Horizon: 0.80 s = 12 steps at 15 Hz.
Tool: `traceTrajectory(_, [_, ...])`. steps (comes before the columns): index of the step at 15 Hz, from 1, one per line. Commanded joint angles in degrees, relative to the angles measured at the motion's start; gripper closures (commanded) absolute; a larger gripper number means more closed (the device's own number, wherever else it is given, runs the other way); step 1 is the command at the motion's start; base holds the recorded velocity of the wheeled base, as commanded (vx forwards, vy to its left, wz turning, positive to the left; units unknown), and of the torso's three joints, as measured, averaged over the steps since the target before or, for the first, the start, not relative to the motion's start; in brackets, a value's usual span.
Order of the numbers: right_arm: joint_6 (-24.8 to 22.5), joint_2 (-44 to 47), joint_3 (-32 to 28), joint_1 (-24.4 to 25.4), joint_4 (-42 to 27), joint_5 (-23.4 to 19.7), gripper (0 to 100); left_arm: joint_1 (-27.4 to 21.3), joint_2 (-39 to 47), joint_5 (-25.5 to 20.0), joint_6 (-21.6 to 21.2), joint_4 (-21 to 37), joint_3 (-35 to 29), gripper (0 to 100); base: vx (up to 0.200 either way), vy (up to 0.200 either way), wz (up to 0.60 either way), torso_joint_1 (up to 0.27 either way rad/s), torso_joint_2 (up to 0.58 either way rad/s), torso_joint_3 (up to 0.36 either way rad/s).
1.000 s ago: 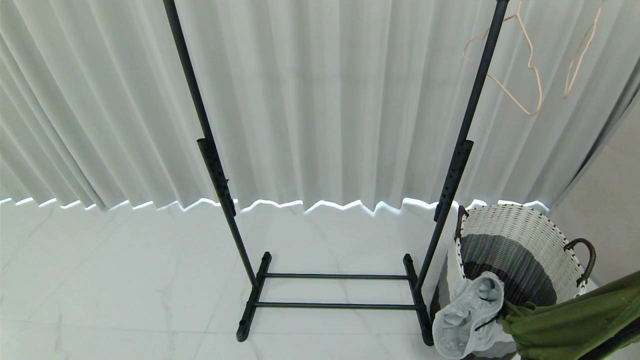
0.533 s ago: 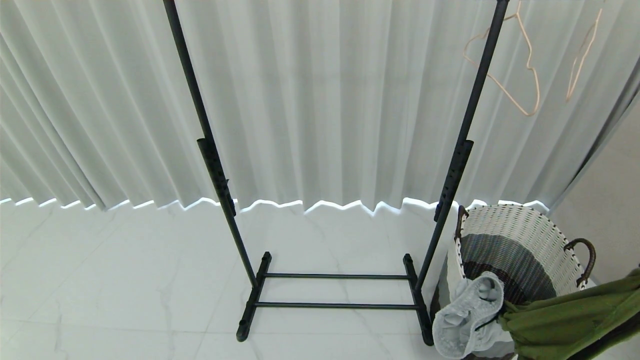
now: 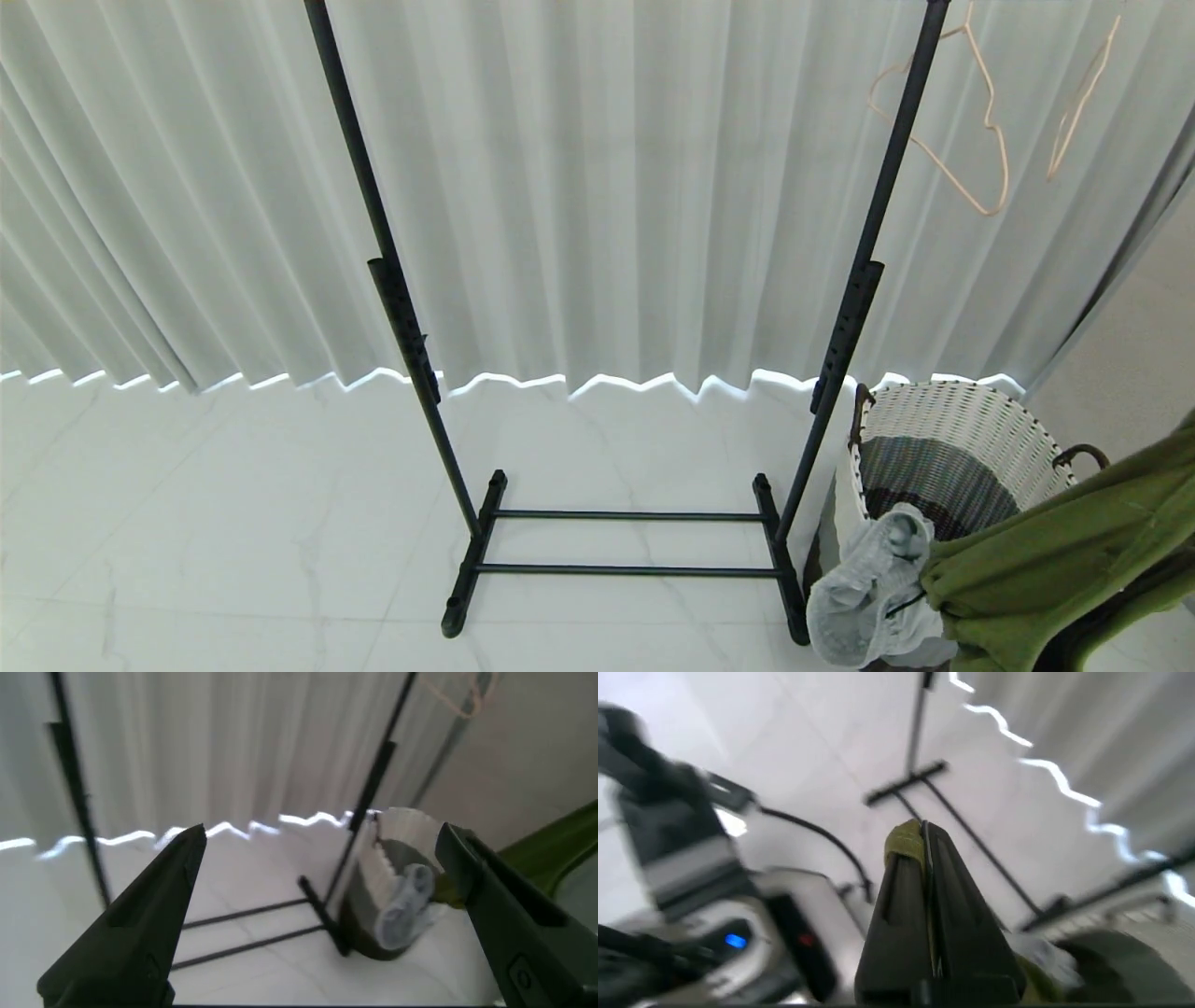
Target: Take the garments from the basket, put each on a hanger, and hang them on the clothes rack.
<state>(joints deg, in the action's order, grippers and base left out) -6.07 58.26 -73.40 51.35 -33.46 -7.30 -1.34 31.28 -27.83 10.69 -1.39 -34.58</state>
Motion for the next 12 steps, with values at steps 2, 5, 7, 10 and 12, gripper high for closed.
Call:
traceTrajectory(2, [1.85, 10.56, -4.30, 3.94, 4.37, 0.62, 100, -9.38, 22.86, 2.25, 1.53, -0.02, -10.15, 0, 0.000, 0.000, 0.00, 0.000, 0.00, 0.000])
traceTrajectory(5, [1.94, 15.83, -3.86, 3.94, 8.24, 3.08, 100, -25.29, 33.32, 17.37, -0.14, -0.10, -10.42, 0, 0.000, 0.000, 0.00, 0.000, 0.00, 0.000])
traceTrajectory(7, [2.03, 18.03, -3.59, 3.85, 10.52, 3.26, 100, -37.51, 38.50, 23.70, 0.56, -0.72, -10.15, 0, 0.000, 0.000, 0.00, 0.000, 0.00, 0.000])
traceTrajectory(10, [2.47, 20.14, -3.50, 4.46, 12.98, 3.35, 100, -49.02, 48.17, 30.91, 6.01, -7.22, -10.15, 0, 0.000, 0.000, 0.00, 0.000, 0.00, 0.000])
traceTrajectory(12, [2.64, 20.14, -2.71, 5.25, 13.69, 4.23, 100, -54.21, 54.24, 36.18, 7.68, -10.91, -10.15, 0, 0.000, 0.000, 0.00, 0.000, 0.00, 0.000])
